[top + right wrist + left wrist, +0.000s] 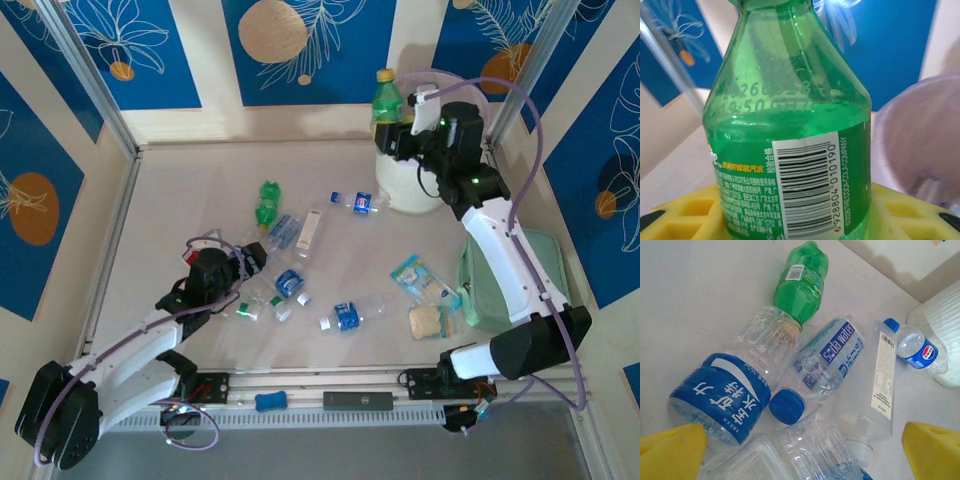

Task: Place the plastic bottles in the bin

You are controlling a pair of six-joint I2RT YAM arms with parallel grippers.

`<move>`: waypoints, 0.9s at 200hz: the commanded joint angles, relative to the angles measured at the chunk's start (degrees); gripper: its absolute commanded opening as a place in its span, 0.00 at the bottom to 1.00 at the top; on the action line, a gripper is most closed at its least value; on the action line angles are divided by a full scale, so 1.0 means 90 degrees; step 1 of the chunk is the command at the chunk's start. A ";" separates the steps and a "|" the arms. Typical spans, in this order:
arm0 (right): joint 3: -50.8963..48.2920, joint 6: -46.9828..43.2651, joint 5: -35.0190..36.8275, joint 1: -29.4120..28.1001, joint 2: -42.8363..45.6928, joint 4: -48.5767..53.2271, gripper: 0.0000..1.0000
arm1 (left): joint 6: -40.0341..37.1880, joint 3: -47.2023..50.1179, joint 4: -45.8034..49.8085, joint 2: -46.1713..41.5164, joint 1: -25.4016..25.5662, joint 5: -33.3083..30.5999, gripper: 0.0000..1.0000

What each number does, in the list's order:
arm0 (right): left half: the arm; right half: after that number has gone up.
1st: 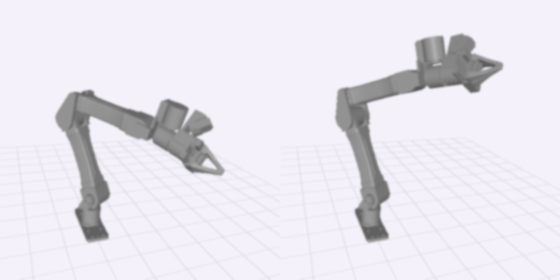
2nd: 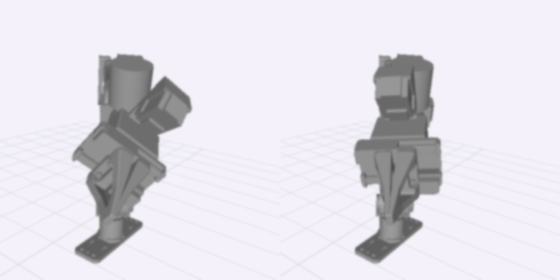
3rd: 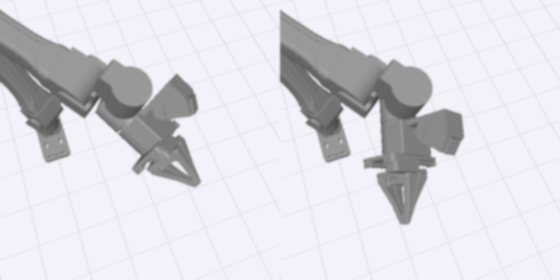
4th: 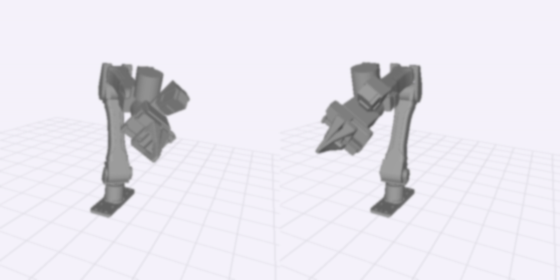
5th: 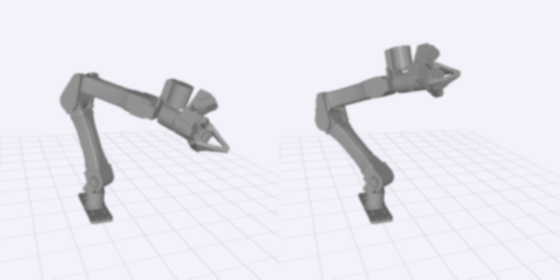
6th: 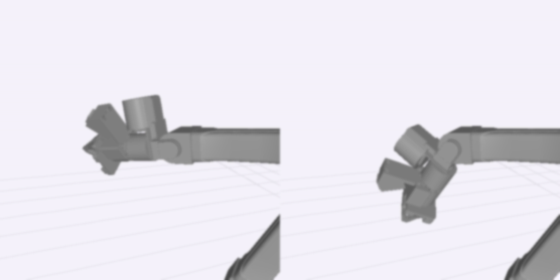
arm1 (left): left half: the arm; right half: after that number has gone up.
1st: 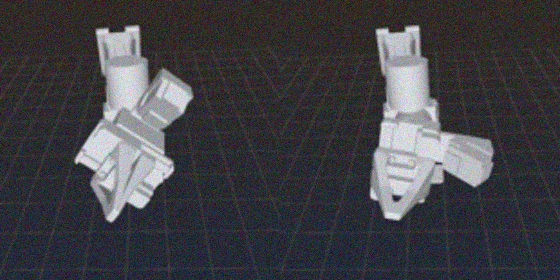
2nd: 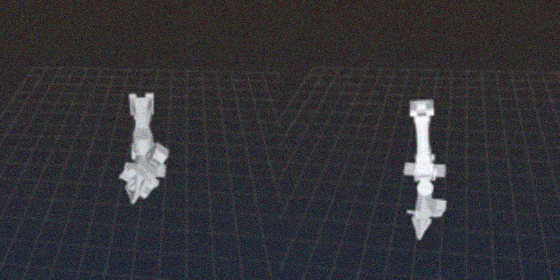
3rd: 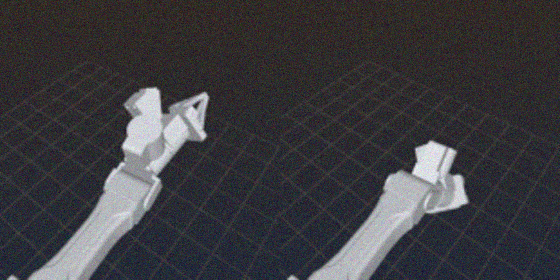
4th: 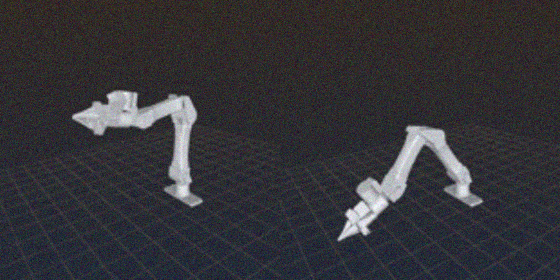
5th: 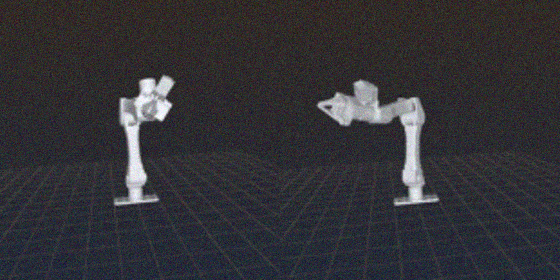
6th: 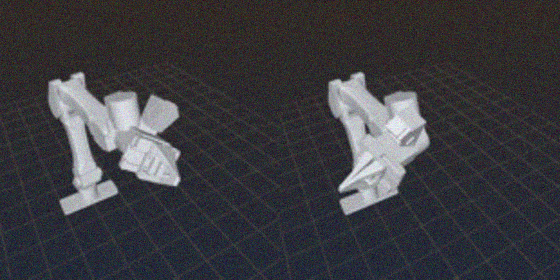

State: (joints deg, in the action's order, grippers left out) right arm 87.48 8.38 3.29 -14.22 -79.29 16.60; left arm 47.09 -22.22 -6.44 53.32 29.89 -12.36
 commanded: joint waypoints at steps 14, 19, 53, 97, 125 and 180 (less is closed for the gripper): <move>0.0543 -0.0124 0.0581 0.0462 -0.0167 -0.0243 0.45 | -0.0196 -0.0167 0.0040 0.0074 -0.0066 0.0158 1.00; 0.0599 -0.0112 0.0601 0.0535 -0.0228 -0.0238 0.45 | -0.0202 -0.0175 0.0041 0.0092 -0.0069 0.0171 1.00; 0.1363 -0.0002 0.0723 0.0946 -0.0885 0.0199 0.45 | -0.0228 -0.0246 0.0032 0.0184 -0.0069 0.0278 1.00; 0.2470 0.0052 0.0812 0.1246 -0.1937 0.1085 0.45 | -0.0231 -0.0282 0.0031 0.0239 -0.0076 0.0416 1.00; 0.3227 0.0157 0.0696 0.1419 -0.2646 0.1756 0.45 | -0.0279 -0.0312 0.0080 0.0248 -0.0071 0.0489 1.00; 0.4812 0.0143 0.0612 0.1472 -0.4049 0.3275 0.45 | -0.0388 -0.0363 0.0151 0.0260 -0.0072 0.0579 1.00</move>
State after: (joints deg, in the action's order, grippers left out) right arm 125.56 9.23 9.47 -1.10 -112.51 38.00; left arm 44.91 -23.42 -5.91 55.37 29.89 -8.51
